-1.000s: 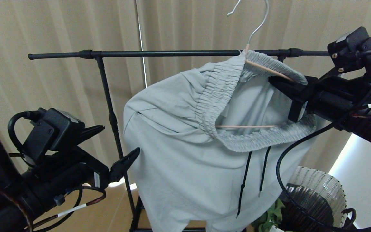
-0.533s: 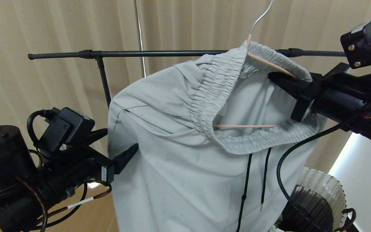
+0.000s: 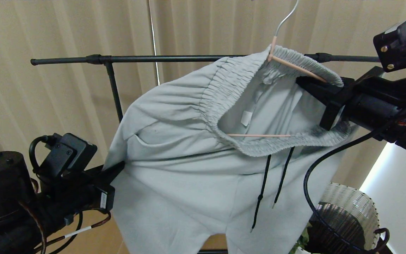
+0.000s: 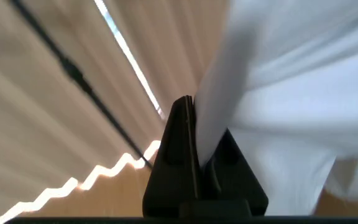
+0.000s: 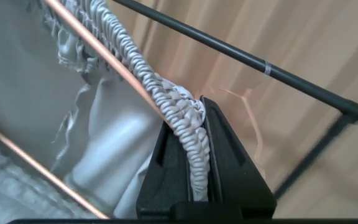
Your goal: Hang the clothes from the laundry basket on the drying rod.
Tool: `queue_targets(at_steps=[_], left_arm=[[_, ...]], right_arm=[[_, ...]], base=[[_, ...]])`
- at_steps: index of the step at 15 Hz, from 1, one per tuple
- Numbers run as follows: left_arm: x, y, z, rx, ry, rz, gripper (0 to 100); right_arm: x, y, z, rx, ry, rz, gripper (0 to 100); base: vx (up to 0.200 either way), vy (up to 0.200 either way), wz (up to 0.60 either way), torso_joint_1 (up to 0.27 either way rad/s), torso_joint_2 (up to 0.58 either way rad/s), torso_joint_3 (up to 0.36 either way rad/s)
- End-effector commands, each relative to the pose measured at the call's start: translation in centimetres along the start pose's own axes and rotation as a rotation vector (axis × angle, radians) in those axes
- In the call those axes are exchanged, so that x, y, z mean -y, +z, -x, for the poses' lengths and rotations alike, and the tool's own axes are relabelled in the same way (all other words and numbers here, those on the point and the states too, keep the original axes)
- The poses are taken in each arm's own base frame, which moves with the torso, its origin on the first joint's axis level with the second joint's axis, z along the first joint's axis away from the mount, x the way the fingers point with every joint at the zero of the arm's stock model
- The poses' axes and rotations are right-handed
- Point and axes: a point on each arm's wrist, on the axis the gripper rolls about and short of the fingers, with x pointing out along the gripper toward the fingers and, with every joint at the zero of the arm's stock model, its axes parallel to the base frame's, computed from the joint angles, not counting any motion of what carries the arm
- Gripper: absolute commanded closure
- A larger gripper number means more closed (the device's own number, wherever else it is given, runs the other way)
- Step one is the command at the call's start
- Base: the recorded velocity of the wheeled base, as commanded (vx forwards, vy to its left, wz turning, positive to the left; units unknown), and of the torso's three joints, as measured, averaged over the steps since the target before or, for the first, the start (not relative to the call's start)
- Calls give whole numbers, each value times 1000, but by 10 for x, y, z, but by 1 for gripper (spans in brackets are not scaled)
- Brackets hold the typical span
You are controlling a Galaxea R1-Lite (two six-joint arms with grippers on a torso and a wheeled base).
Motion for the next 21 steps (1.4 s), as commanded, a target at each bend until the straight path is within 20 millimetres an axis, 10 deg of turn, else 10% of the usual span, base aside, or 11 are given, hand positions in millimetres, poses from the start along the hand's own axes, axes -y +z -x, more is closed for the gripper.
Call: queue_targets(at_steps=[1,9,10,21], left_arm=[[-8,-10,2,-40,45,8,100],[-15,-13,2,-72,126,1,100],[-14,-11,3,-63,122,0,0],[-9,41,37,201,72,14,0]], right_arm=[[7,0,0,-1,-27,4,100],[14,-1,-2,-12,-52,7,100],[13,-3,-3,-21,-50,7,100],[19,-6,-5,-276,-128,9,100]], base=[[0,0,0,0,0,0],[0,0,0,0,0,0],[0,0,0,0,0,0],[0,0,0,0,0,0]])
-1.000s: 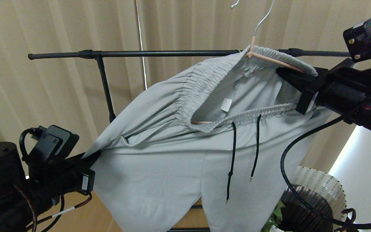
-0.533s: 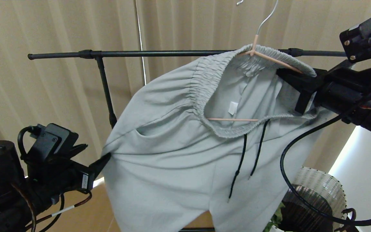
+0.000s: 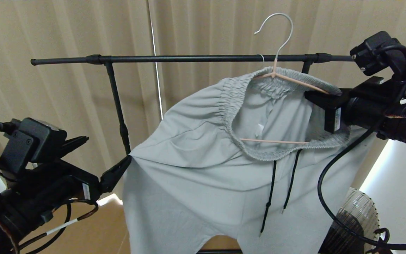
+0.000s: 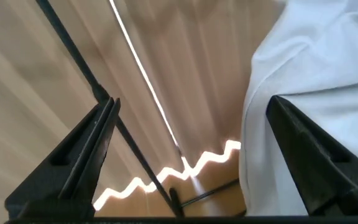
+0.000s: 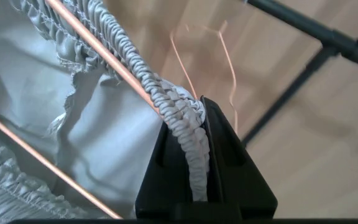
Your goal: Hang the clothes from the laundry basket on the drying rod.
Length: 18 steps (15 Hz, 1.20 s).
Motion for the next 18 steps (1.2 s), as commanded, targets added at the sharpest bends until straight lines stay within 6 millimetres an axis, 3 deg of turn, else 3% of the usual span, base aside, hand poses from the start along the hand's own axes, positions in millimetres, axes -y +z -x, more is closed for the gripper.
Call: queue_targets(at_steps=[1,3,7,10,18], left_arm=[[-5,17,10,58,9,11,0],[-11,31,19,4,-16,113,0],[-6,16,29,1,-153,243,0],[-12,14,28,0,-132,221,0],[-14,12,30,69,-107,207,0]], right_arm=[[0,1,-1,-13,-9,1,100],[1,-5,1,-85,-57,9,100],[10,-3,19,-125,-105,-8,100],[14,-1,31,-125,-116,-10,100],[19,-5,29,-142,-139,-12,100]], base=[[0,0,0,0,0,0],[0,0,0,0,0,0],[0,0,0,0,0,0],[0,0,0,0,0,0],[0,0,0,0,0,0]])
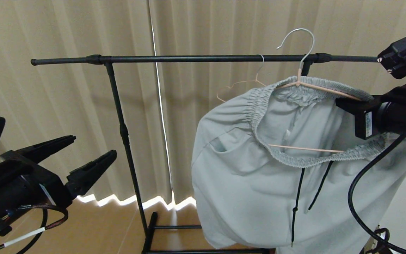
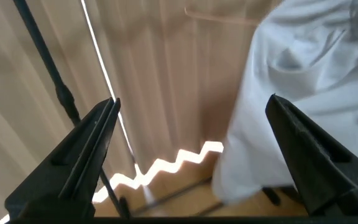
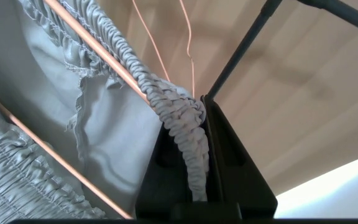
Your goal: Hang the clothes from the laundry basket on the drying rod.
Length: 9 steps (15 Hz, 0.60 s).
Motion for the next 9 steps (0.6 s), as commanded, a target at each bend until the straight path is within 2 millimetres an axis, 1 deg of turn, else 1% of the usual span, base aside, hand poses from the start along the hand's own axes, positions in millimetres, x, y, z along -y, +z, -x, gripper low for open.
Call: queue_targets(at_steps=[1,3,9], left_arm=[[0,-5,0,11,2,-16,0],[1,-10,0,9,2,-40,0],[1,-11,-2,-1,-1,-52,0]], right_arm=[[0,-1,-1,-4,2,1,100],[0,-1,-1,-4,1,1,100],[-1,-5,0,-15,5,4,100]], base=[[0,0,0,0,0,0],[0,0,0,0,0,0],[0,0,0,0,0,0]])
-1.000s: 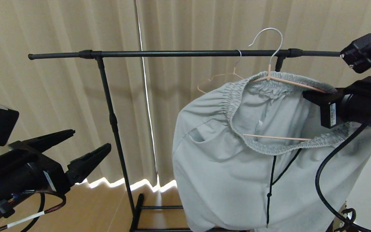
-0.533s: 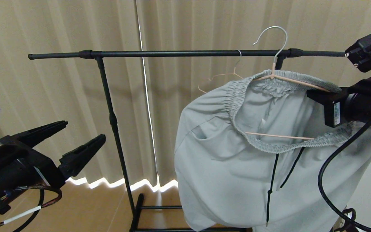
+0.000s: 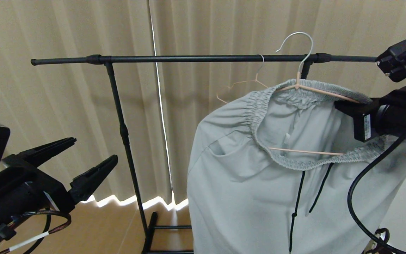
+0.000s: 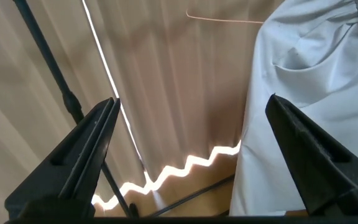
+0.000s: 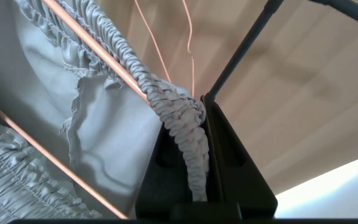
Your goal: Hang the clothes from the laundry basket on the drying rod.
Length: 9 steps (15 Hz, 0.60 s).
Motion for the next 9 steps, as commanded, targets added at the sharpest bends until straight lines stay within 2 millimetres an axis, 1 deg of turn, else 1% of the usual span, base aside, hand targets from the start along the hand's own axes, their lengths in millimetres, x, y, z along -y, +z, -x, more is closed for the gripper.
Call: queue_targets(at_steps=[1,7,9], left_arm=[[0,-1,-2,-7,0,0,0],[1,-2,-2,-13,-6,0,0],[2,-5,-6,-31,-11,-1,0]], right_arm=[[0,-1,0,-2,2,1,100],[-1,-3,-1,-11,4,3,100],[-3,-6,-5,-23,7,6,100]], base=[[0,200,0,2,-2,2],[0,200,0,2,5,1],[0,200,0,-2,2,2]])
